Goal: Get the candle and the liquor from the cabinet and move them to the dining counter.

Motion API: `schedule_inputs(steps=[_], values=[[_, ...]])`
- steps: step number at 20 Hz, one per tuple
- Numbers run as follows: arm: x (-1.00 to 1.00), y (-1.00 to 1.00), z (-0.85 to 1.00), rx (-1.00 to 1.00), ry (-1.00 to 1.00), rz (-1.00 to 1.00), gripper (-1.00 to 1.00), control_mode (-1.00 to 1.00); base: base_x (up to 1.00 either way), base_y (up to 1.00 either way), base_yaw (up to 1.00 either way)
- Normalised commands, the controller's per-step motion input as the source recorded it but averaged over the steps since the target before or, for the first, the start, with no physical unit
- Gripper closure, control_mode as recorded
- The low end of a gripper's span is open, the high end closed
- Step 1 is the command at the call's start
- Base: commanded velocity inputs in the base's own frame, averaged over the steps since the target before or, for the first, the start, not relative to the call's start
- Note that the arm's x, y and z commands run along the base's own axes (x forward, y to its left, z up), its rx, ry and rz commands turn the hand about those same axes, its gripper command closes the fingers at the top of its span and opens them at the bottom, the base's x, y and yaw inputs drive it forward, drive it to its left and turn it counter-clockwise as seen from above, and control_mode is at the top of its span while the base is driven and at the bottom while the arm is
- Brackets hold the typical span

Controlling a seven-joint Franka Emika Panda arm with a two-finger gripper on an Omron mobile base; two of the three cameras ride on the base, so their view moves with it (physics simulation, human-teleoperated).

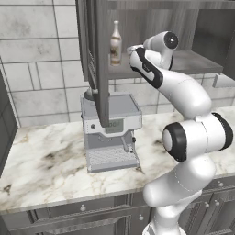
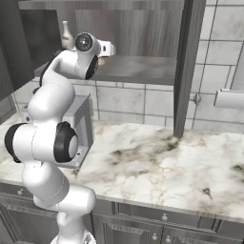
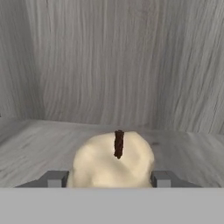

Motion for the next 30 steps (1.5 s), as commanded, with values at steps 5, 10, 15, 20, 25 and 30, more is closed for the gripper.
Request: schedule_inputs(steps=[5, 10, 15, 20, 25, 30], values=[[0.04, 0.0, -0.01, 0.0, 0.0, 0.0, 1.0, -1.0, 0.0, 0.0, 0.0], [0.0, 0.0, 0.0, 0.0, 0.0, 0.0, 1.0, -1.0, 0.0, 0.0, 0.0], [0.0, 0.0, 0.0, 0.0, 0.0, 0.0, 1.0, -1.0, 0.0, 0.0, 0.0], [-0.14, 0.0, -0.05, 0.0, -0.01, 0.0, 1.0, -1.0, 0.0, 0.0, 0.0], [-0.44, 0.0, -0.24, 0.0, -0.05, -0.01, 1.0, -1.0, 0.0, 0.0, 0.0], [-0.85, -0.04, -0.02, 0.0, -0.09, 0.0, 1.0, -1.0, 0.0, 0.0, 0.0]])
